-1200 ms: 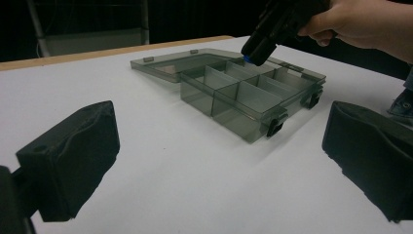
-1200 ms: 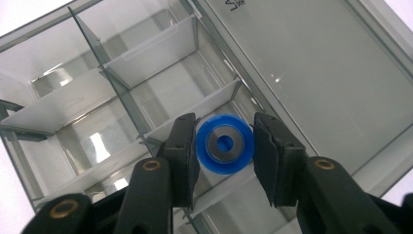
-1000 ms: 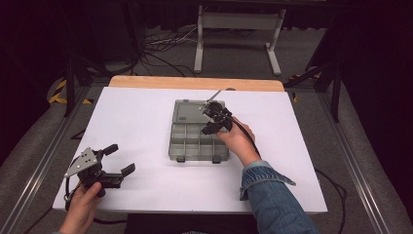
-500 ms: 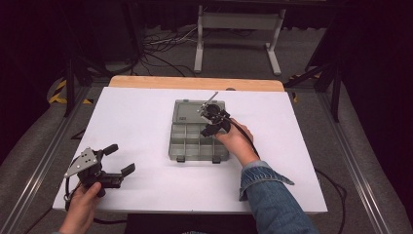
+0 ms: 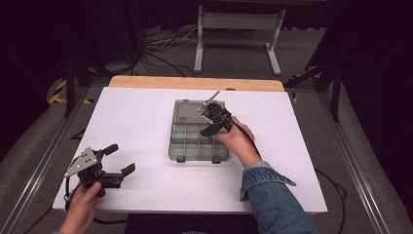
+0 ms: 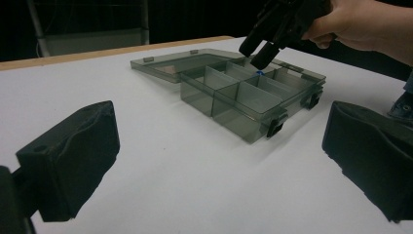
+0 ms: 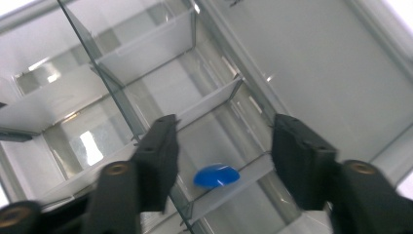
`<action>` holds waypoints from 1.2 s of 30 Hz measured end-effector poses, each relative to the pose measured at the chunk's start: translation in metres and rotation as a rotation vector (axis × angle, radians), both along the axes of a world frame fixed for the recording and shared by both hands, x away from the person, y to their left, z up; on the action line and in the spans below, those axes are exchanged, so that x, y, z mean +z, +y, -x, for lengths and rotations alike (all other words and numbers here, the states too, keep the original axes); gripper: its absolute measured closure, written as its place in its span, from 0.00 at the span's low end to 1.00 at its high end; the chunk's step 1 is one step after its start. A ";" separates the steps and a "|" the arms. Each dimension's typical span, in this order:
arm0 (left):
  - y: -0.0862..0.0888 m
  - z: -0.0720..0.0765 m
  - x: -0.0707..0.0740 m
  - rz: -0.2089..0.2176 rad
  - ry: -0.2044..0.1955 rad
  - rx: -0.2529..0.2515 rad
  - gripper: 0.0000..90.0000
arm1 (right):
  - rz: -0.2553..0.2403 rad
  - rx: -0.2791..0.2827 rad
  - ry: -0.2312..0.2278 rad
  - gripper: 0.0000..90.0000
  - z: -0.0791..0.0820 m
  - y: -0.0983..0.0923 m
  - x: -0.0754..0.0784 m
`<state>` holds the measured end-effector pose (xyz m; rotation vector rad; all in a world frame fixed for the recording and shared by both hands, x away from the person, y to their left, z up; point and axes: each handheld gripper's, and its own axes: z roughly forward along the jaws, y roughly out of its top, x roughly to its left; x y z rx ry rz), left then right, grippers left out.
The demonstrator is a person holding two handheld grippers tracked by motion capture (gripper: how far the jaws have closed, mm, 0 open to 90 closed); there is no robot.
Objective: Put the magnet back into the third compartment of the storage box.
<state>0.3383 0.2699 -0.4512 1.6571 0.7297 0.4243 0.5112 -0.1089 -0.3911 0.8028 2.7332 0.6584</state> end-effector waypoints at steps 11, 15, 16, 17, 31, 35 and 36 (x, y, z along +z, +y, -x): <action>-0.001 0.000 0.000 0.002 -0.002 0.003 0.01 | -0.087 -0.003 -0.031 0.19 0.016 -0.009 0.022; -0.001 0.000 0.000 0.001 -0.004 0.001 0.01 | -0.126 0.011 -0.046 0.15 0.026 -0.013 0.031; -0.001 0.000 0.000 0.001 -0.004 0.001 0.01 | -0.140 0.018 -0.054 0.13 0.029 -0.014 0.034; -0.001 0.000 0.000 0.001 -0.001 0.002 0.01 | -0.150 0.024 -0.062 0.13 0.032 -0.015 0.035; -0.001 0.000 0.000 0.006 -0.001 0.004 0.01 | -0.283 0.069 -0.147 0.05 0.073 -0.044 0.056; -0.001 0.000 0.000 0.006 -0.002 0.002 0.01 | -0.321 0.065 -0.180 0.03 0.085 -0.055 0.058; -0.001 0.000 0.000 0.005 -0.003 0.002 0.01 | -0.333 0.069 -0.188 0.03 0.088 -0.058 0.058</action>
